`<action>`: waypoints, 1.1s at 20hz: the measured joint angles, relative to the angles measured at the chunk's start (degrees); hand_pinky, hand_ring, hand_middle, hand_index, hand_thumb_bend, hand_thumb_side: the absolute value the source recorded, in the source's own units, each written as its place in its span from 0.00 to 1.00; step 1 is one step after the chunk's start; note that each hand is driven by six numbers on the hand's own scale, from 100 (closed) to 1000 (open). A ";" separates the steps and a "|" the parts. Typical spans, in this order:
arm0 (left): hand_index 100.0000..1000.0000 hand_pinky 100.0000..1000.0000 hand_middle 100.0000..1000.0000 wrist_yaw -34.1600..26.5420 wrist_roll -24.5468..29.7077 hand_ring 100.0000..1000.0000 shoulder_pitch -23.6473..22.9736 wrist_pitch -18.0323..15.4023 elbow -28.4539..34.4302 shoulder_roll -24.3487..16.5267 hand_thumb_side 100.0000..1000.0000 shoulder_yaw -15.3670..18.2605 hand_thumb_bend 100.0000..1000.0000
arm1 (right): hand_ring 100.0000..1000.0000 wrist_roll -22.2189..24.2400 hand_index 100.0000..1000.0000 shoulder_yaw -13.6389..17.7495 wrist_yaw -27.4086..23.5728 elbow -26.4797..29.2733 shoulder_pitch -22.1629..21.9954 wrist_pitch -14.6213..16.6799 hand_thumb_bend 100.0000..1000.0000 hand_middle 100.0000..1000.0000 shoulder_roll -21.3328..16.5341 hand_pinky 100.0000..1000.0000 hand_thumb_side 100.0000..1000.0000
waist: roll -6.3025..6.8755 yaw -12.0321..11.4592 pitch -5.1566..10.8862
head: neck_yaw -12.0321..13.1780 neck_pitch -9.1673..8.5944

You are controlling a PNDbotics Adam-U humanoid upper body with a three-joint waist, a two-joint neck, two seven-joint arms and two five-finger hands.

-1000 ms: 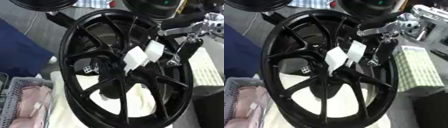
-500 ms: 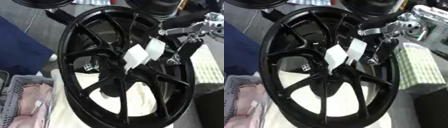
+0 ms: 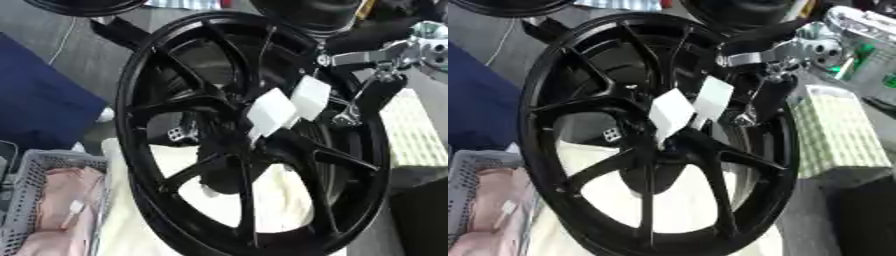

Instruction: Pull the pin out of the wheel hub.

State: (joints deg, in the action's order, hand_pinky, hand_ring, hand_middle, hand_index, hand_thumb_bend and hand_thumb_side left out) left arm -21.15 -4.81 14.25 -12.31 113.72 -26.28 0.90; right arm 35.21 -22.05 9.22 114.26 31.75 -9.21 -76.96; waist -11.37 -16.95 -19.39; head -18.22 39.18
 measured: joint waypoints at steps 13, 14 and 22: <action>0.83 0.72 0.61 -0.03 0.30 0.65 -0.01 0.34 0.00 0.03 0.65 -0.01 0.01 | 0.91 -1.90 0.75 0.15 -0.16 0.00 0.75 -0.23 0.26 0.79 0.02 0.88 0.00 | 0.00 0.19 0.00 | 0.11 -0.01; 0.83 0.72 0.61 -0.03 0.33 0.65 -0.01 0.37 0.00 0.03 0.65 -0.01 0.01 | 0.91 -2.06 0.74 0.15 -0.25 0.00 0.76 -0.22 0.26 0.79 0.02 0.88 0.00 | 0.00 0.20 0.00 | 0.15 -0.01; 0.83 0.72 0.61 -0.05 0.48 0.64 -0.02 0.53 0.00 0.03 0.65 -0.01 0.01 | 0.89 -2.97 0.71 -0.01 -1.03 0.00 0.99 -0.02 0.26 0.75 0.04 0.87 0.00 | 0.00 0.26 0.00 | 0.21 -0.02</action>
State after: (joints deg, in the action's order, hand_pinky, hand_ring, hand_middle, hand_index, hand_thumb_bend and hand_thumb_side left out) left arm -21.20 -4.32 14.24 -11.78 113.72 -26.25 0.88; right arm 32.24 -22.06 8.19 114.26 32.74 -9.24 -76.91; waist -11.37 -16.68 -19.39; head -18.01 39.17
